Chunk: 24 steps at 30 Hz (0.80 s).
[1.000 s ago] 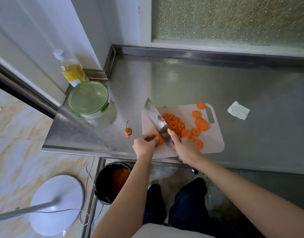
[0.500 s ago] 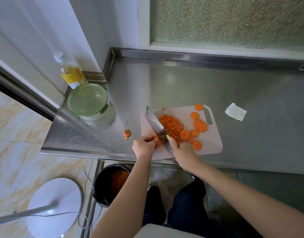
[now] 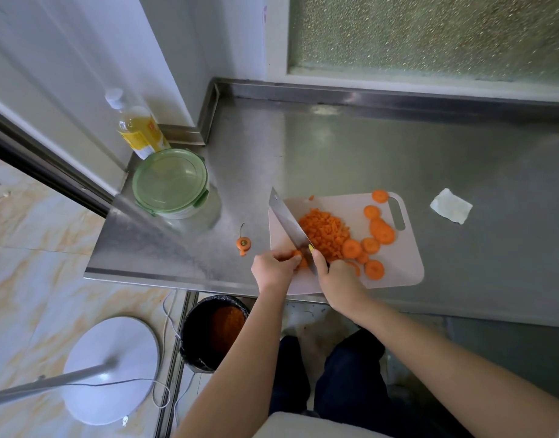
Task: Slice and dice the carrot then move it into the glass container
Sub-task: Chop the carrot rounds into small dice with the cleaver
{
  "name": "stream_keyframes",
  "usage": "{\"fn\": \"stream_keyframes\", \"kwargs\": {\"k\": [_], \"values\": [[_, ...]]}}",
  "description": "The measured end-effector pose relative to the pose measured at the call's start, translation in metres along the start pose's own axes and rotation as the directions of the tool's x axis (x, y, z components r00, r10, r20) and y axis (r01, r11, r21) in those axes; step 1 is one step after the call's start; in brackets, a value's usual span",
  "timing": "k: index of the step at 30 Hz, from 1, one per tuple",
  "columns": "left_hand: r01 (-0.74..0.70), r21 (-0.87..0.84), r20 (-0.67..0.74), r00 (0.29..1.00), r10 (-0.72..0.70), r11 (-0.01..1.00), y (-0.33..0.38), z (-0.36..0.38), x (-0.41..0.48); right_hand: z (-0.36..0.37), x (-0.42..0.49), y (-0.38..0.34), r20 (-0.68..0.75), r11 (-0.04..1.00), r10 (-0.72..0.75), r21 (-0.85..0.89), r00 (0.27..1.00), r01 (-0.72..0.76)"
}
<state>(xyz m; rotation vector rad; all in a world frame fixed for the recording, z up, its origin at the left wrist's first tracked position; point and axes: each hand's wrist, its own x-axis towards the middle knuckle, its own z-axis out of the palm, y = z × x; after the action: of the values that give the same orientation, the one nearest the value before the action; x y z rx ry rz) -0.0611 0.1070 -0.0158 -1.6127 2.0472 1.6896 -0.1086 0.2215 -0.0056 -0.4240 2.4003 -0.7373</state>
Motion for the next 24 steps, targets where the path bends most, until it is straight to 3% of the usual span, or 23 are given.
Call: {"fn": "stream_keyframes", "kwargs": {"k": [3,10,18,24], "values": [[0.007,-0.013,0.002,1.0,-0.007,1.0,0.0,0.0,-0.001,0.001,0.003,-0.008,-0.054,0.995,-0.041,-0.097,0.998,0.036],[-0.022,-0.045,-0.015,1.0,0.021,0.999,-0.001,0.001,-0.004,0.0,0.006,-0.007,-0.024,0.996,-0.029,-0.084,0.999,0.027],[-0.04,-0.021,-0.015,0.999,0.039,0.999,0.0,0.001,-0.007,-0.011,0.022,-0.006,0.083,0.997,0.079,0.02,0.993,-0.081],[-0.032,-0.016,-0.03,0.999,0.032,0.999,-0.002,0.001,-0.008,-0.015,0.014,-0.001,0.031,0.992,0.034,0.123,0.999,-0.038]]}}
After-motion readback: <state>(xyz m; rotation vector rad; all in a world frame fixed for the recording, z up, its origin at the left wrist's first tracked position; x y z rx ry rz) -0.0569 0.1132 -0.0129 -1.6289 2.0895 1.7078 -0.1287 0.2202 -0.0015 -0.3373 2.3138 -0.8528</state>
